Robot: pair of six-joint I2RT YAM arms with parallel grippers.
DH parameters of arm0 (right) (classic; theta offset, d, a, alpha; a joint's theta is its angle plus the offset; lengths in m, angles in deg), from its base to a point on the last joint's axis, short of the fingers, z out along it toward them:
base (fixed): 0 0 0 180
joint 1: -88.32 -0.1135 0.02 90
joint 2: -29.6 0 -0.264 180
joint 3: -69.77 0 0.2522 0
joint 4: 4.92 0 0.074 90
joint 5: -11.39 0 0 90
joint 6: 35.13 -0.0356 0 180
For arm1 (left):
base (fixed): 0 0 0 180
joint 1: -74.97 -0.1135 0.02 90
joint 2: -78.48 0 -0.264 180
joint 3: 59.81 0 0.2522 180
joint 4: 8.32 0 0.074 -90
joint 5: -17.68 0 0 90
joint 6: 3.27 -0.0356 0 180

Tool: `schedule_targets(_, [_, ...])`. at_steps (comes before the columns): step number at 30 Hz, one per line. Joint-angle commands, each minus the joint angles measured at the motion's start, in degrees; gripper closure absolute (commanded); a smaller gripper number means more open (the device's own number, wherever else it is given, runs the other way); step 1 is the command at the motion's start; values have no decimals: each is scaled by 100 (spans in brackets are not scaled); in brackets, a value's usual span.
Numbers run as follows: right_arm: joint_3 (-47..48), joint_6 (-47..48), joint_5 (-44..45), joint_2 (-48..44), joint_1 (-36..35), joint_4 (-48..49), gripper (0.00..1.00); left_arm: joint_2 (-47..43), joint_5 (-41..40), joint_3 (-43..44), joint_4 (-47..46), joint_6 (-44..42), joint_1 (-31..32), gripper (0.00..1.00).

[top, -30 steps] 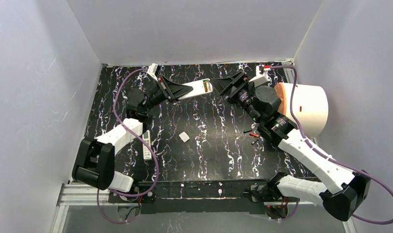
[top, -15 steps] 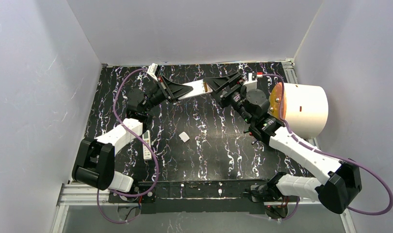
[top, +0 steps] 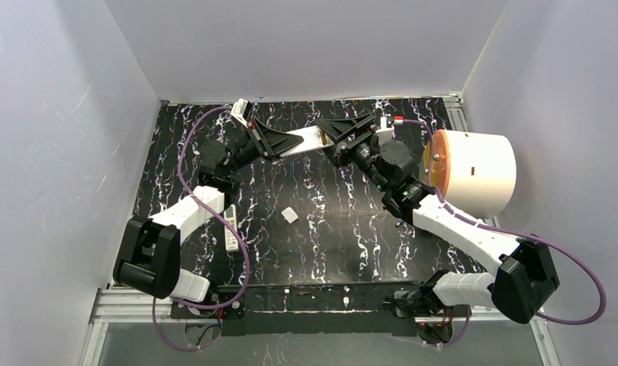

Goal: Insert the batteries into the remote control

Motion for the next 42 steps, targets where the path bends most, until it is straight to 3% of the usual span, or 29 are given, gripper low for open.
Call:
schedule_targets(1, [127, -238, -37, -68, 15, 425, 19, -211, 153, 31, -295, -156, 6, 100])
schedule_targets(6, [77, -281, -25, -97, 51, 445, 24, -221, 205, 8, -299, -203, 6, 100])
schedule_targets(19, [119, -293, -263, 23, 78, 491, 53, -231, 237, -13, -293, -246, 2, 100])
schedule_targets(30, [8, -178, -316, 3, 88, 509, 70, -195, 152, 56, -294, -31, 8, 100])
schedule_targets(32, [7, -159, -326, 2, 104, 519, 65, -191, 142, 67, -294, -16, 13, 100])
schedule_targets(35, [-44, -128, -419, -37, 168, 676, 29, -193, 133, 46, -295, -34, 4, 100])
schedule_targets(36, [-80, -106, -467, -52, 194, 731, 23, -193, 132, 41, -297, -34, 4, 100])
schedule_targets(39, [-218, -6, -594, -163, 307, 779, 19, -195, 103, 41, -290, -19, 5, 100])
schedule_targets(42, [-434, 102, -610, -332, 367, 817, 25, -178, 61, 47, -261, 29, 1, 100])
